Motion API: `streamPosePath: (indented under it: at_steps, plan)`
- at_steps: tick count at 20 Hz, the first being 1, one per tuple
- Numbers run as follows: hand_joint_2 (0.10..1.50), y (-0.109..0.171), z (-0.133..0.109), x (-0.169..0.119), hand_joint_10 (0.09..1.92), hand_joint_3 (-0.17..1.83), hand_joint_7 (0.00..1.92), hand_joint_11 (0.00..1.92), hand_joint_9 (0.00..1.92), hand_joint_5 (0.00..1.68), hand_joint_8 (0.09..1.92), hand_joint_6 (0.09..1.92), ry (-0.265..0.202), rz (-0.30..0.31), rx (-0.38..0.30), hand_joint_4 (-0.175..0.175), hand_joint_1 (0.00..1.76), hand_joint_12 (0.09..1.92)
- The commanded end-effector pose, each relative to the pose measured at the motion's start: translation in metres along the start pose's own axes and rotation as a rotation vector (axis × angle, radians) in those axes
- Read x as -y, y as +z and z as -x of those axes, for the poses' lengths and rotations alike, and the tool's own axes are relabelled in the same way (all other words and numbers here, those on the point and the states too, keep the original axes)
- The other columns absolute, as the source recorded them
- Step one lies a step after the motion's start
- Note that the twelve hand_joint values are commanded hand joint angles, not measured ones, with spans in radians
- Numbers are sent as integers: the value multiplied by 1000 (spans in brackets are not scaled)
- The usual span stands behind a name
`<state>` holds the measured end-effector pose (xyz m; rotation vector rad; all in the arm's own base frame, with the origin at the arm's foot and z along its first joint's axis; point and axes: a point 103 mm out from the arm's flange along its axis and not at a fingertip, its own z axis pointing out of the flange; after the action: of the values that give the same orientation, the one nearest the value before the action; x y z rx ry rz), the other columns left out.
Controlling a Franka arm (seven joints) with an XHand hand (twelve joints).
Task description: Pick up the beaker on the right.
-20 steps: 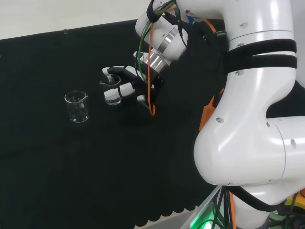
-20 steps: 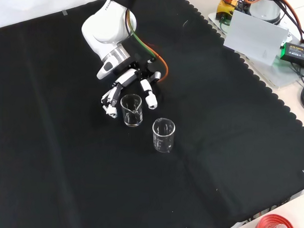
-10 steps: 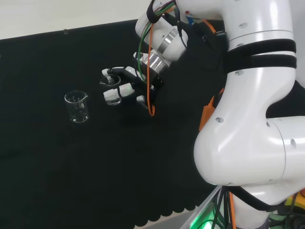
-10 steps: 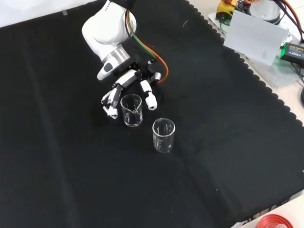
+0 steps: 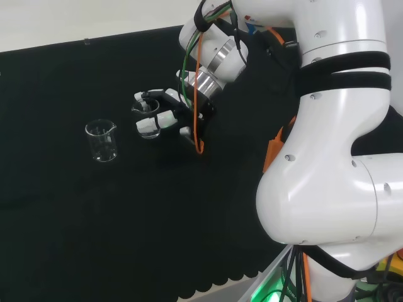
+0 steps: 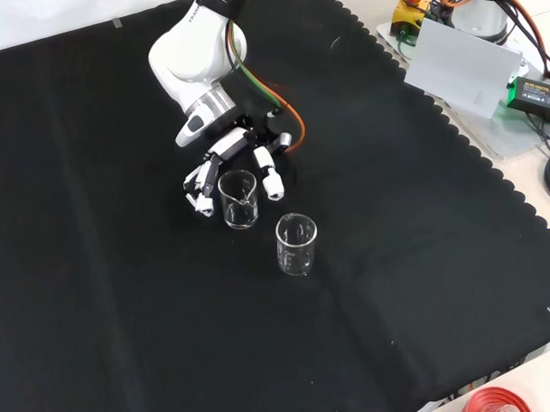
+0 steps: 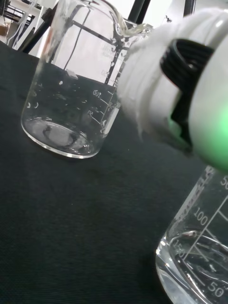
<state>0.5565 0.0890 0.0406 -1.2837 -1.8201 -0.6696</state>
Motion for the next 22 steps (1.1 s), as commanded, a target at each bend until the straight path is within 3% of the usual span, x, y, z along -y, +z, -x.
streamPosePath:
  at_steps: [1,5,7,18,22]
  plan:
    - [452,1,1,-1,625,863,494,51,561,600,624,205,4,3,-3,-47,1032,1356]
    - [460,6,2,-4,608,861,518,62,583,513,608,593,10,10,-10,-40,1034,1355]
    - [461,6,2,-4,610,862,523,62,587,501,610,677,3,15,-20,-39,1033,1358]
    - [466,9,4,-5,617,866,534,71,595,492,619,766,0,26,-42,-39,1032,1356]
    - [542,12,7,-5,615,824,581,93,622,585,617,830,-1,39,-64,-25,998,1354]
